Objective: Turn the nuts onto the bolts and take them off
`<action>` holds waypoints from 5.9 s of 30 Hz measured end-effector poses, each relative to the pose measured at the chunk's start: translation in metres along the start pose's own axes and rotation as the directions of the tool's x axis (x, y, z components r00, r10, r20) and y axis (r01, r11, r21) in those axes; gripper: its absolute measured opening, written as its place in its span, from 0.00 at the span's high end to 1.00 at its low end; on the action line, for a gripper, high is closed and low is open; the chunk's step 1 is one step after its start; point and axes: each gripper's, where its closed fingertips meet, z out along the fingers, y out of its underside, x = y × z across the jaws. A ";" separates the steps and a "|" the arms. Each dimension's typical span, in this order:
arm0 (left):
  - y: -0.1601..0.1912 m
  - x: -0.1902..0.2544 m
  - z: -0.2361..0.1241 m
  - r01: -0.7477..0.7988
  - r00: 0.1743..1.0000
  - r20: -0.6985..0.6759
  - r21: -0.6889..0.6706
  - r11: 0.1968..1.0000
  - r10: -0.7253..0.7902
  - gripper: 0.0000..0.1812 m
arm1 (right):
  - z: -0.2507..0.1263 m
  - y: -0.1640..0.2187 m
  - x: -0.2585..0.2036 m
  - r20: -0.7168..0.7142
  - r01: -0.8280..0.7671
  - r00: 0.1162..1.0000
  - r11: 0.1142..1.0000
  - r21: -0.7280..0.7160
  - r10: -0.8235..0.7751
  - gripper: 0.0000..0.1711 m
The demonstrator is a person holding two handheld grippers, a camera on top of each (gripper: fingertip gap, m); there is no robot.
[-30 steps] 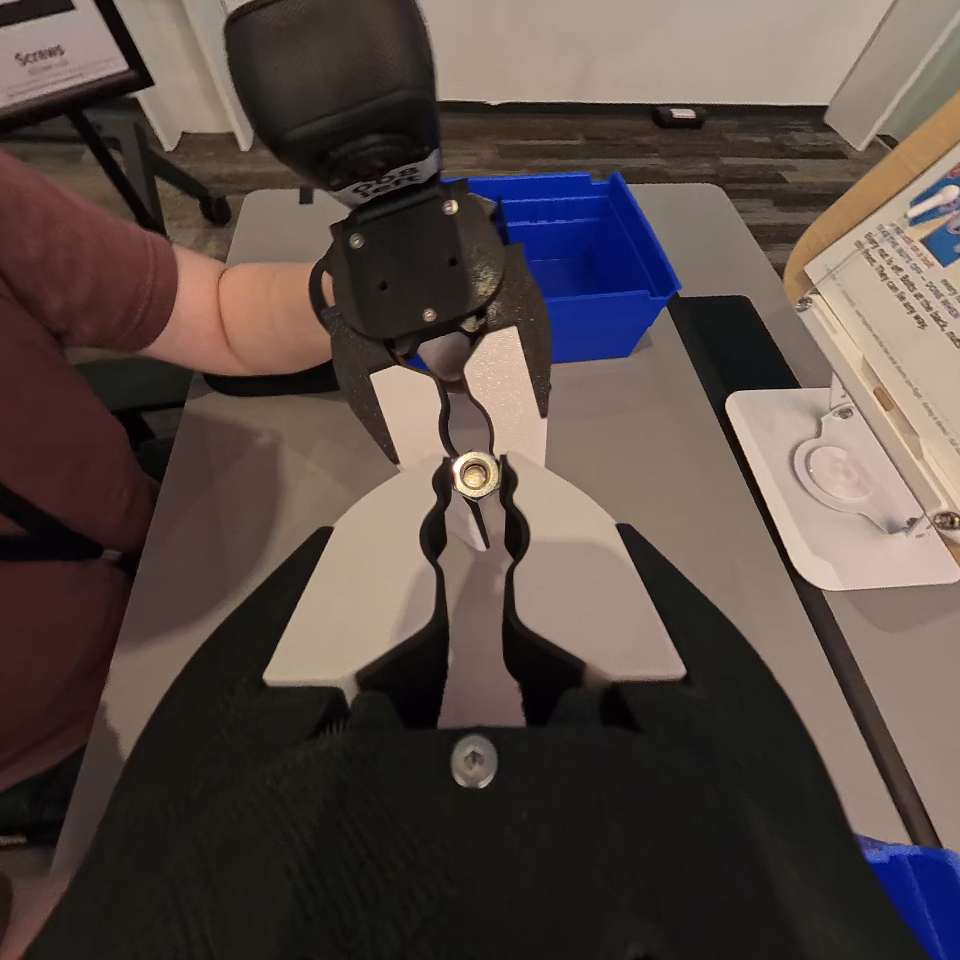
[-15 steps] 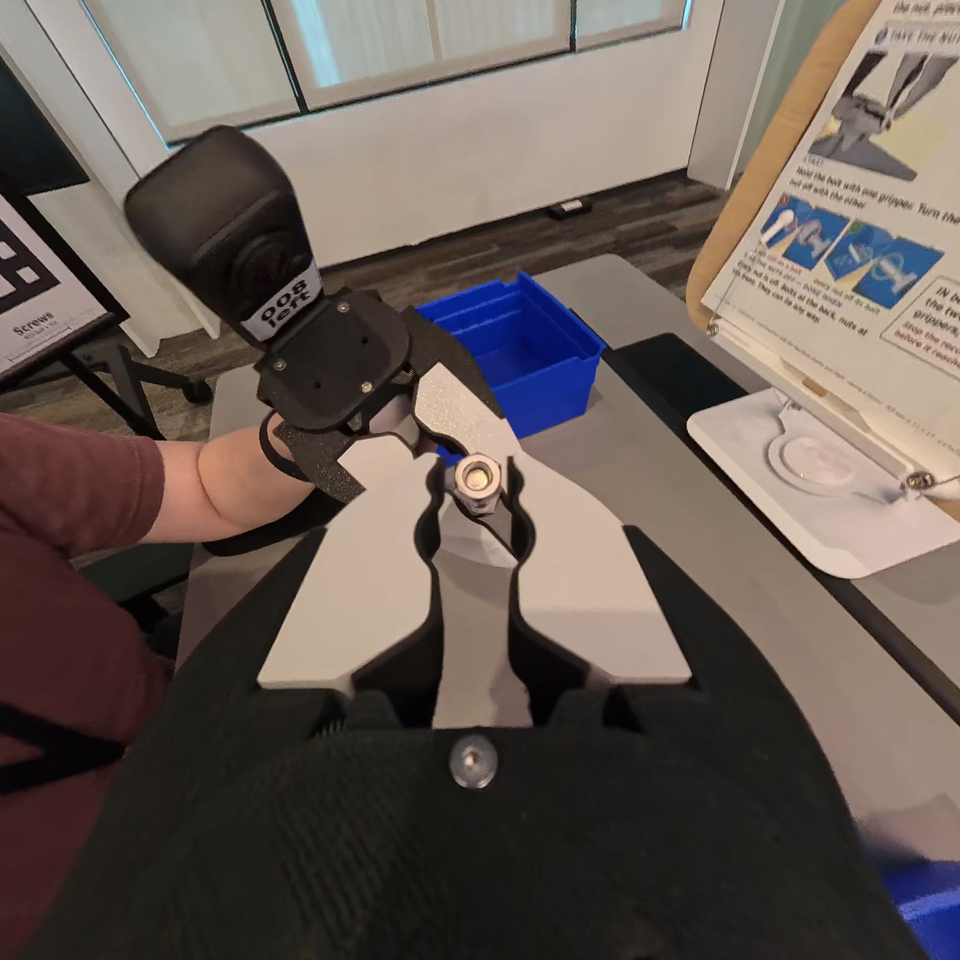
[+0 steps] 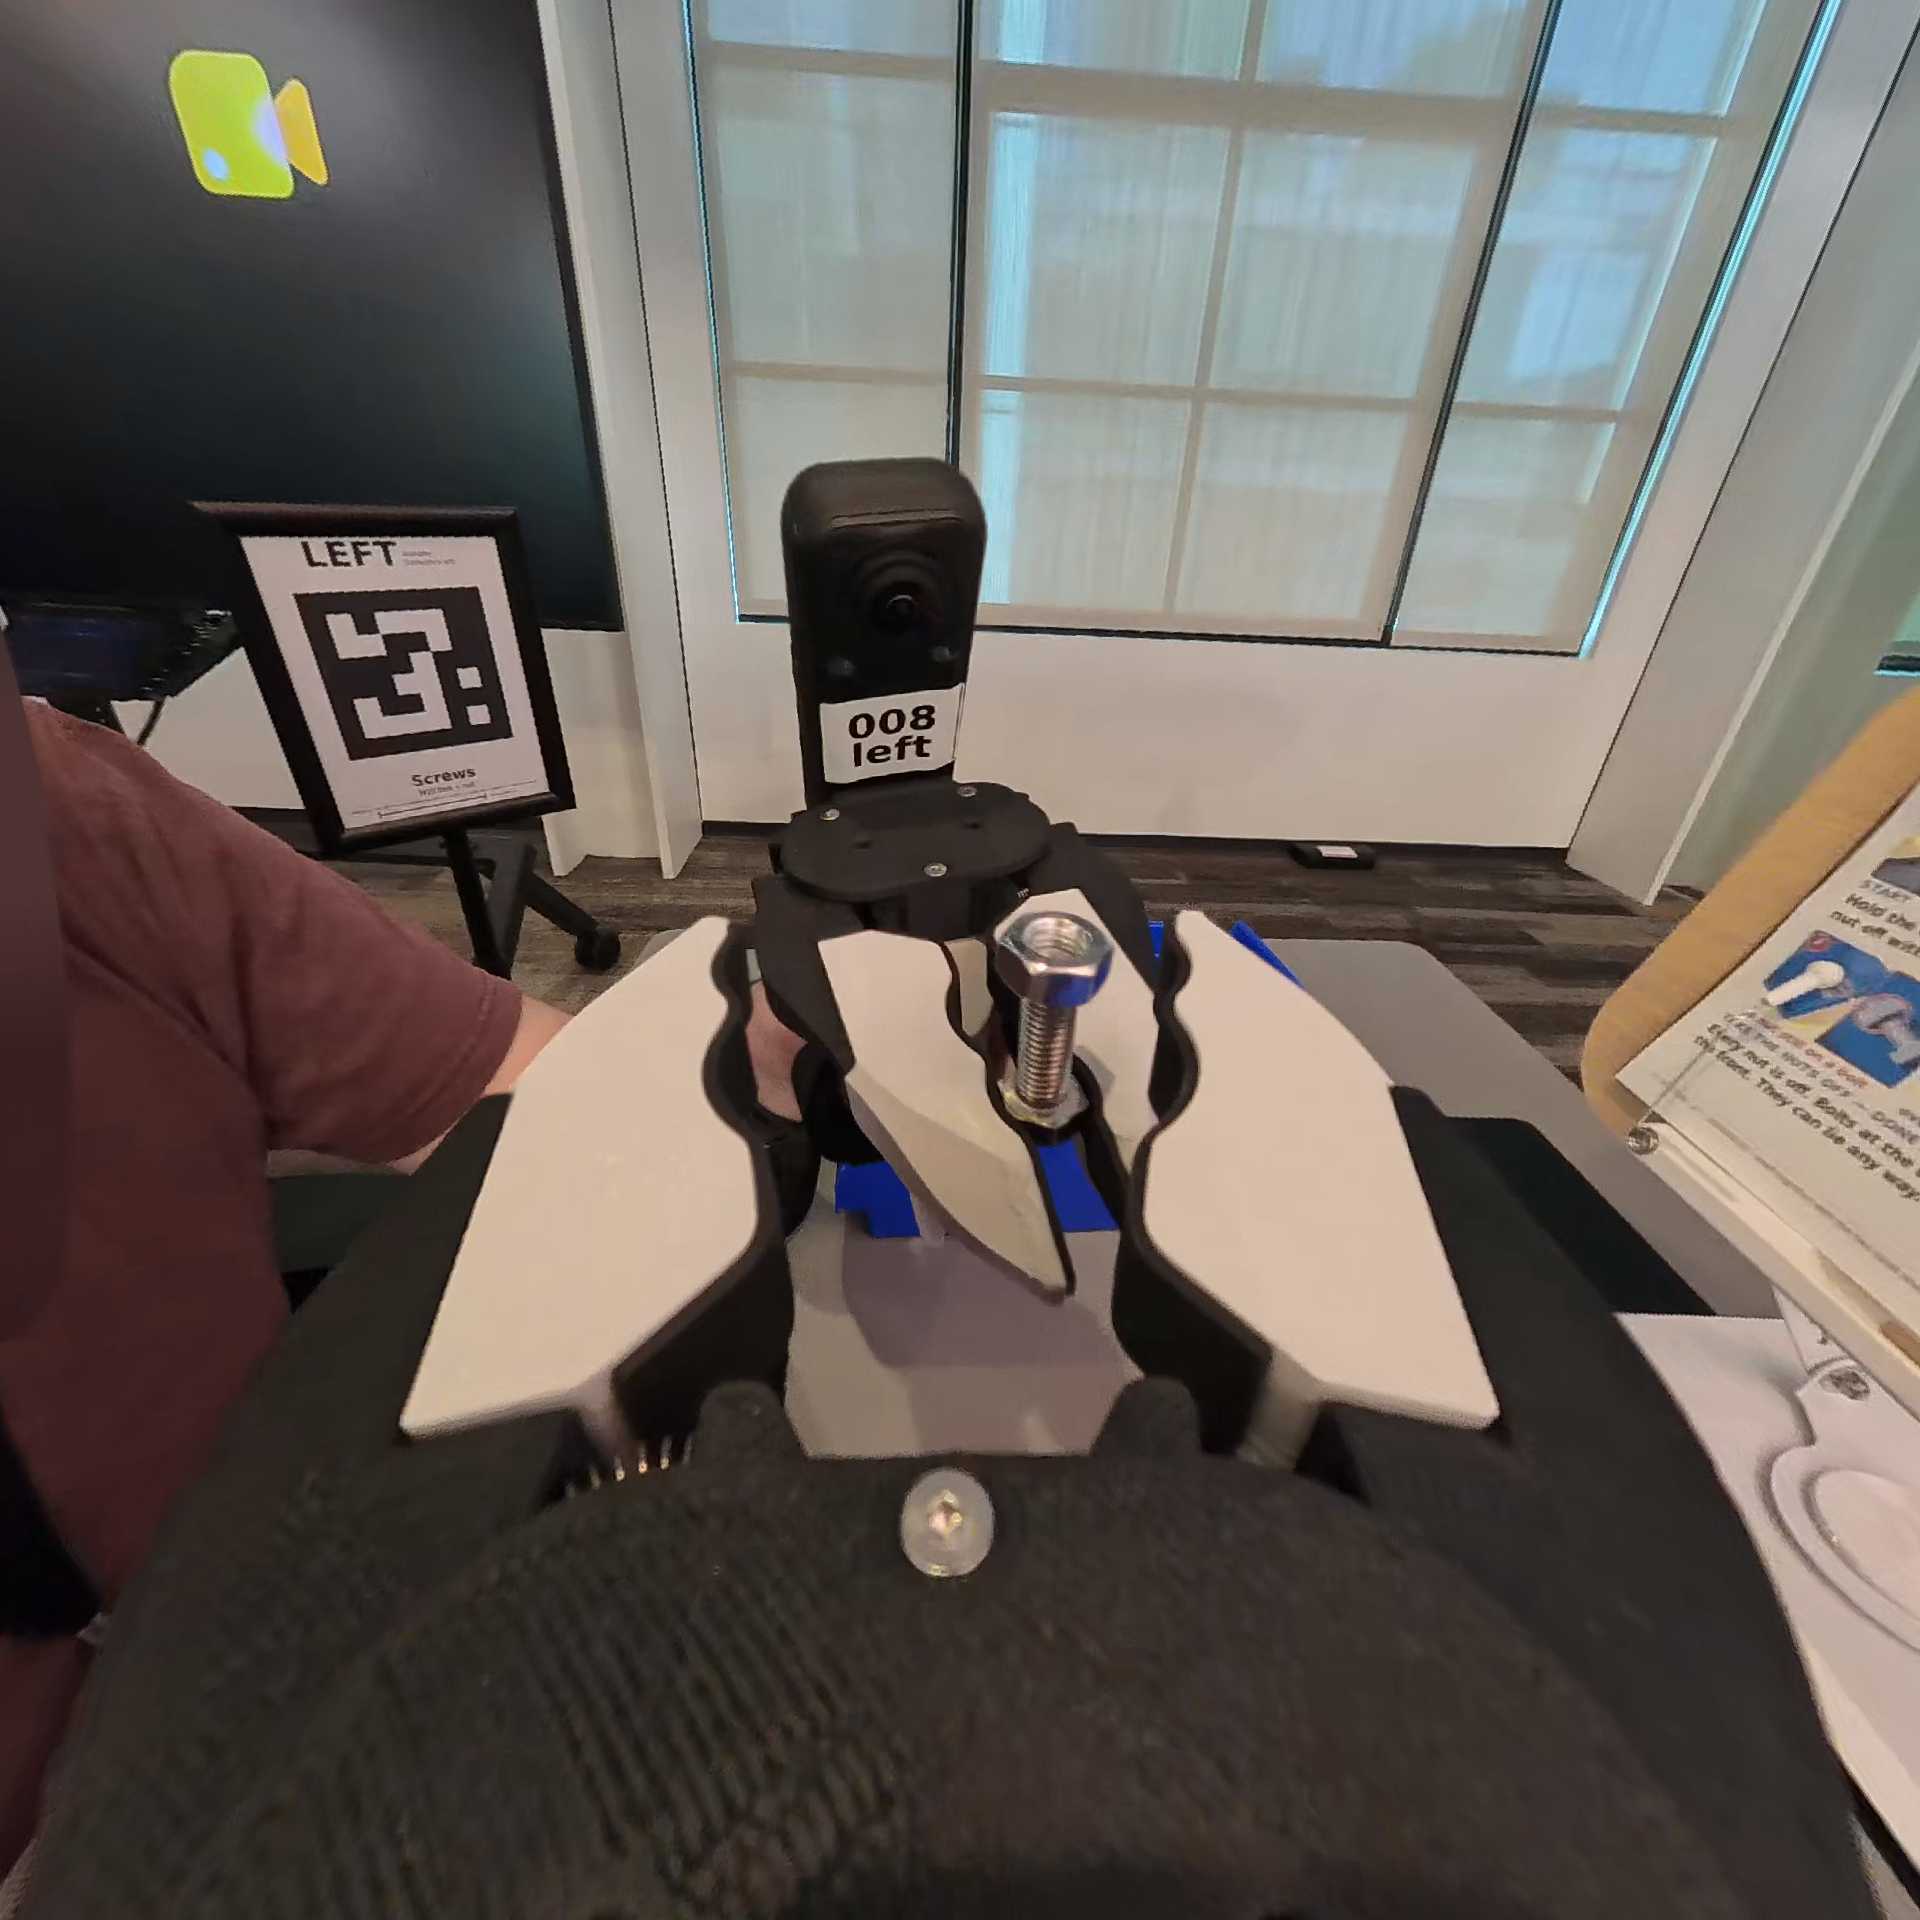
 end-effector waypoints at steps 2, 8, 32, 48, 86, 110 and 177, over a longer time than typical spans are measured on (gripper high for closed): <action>0.000 -0.001 0.000 -0.005 1.000 0.008 -0.004 1.000 0.005 0.93 | 0.003 0.000 -0.004 0.006 0.029 1.000 1.000 0.005 -0.029 0.55; -0.001 -0.010 -0.005 0.004 0.999 0.046 0.003 1.000 -0.004 0.93 | 0.006 0.007 -0.006 -0.047 0.132 0.990 0.987 -0.087 -0.136 0.51; -0.005 -0.003 -0.010 0.030 0.999 -0.012 0.001 1.000 -0.030 0.93 | -0.002 -0.003 -0.014 -0.066 0.209 0.974 0.974 -0.091 -0.215 0.52; -0.008 -0.006 -0.016 0.027 1.000 0.005 0.001 1.000 -0.027 0.93 | -0.002 -0.002 -0.019 -0.050 0.199 0.977 0.973 -0.116 -0.206 0.50; -0.013 0.003 -0.018 0.082 0.993 -0.084 0.028 0.996 -0.080 0.93 | -0.003 -0.014 -0.017 -0.020 0.119 0.993 0.993 0.018 -0.118 0.51; -0.008 0.004 -0.014 0.066 0.995 -0.075 -0.004 0.998 -0.067 0.93 | 0.007 0.003 -0.023 -0.020 0.158 0.987 0.982 -0.104 -0.161 0.47; -0.009 0.009 -0.023 0.179 0.967 -0.178 -0.019 0.984 -0.180 0.93 | -0.002 0.005 0.002 -0.081 -0.021 0.997 0.994 -0.106 0.013 0.79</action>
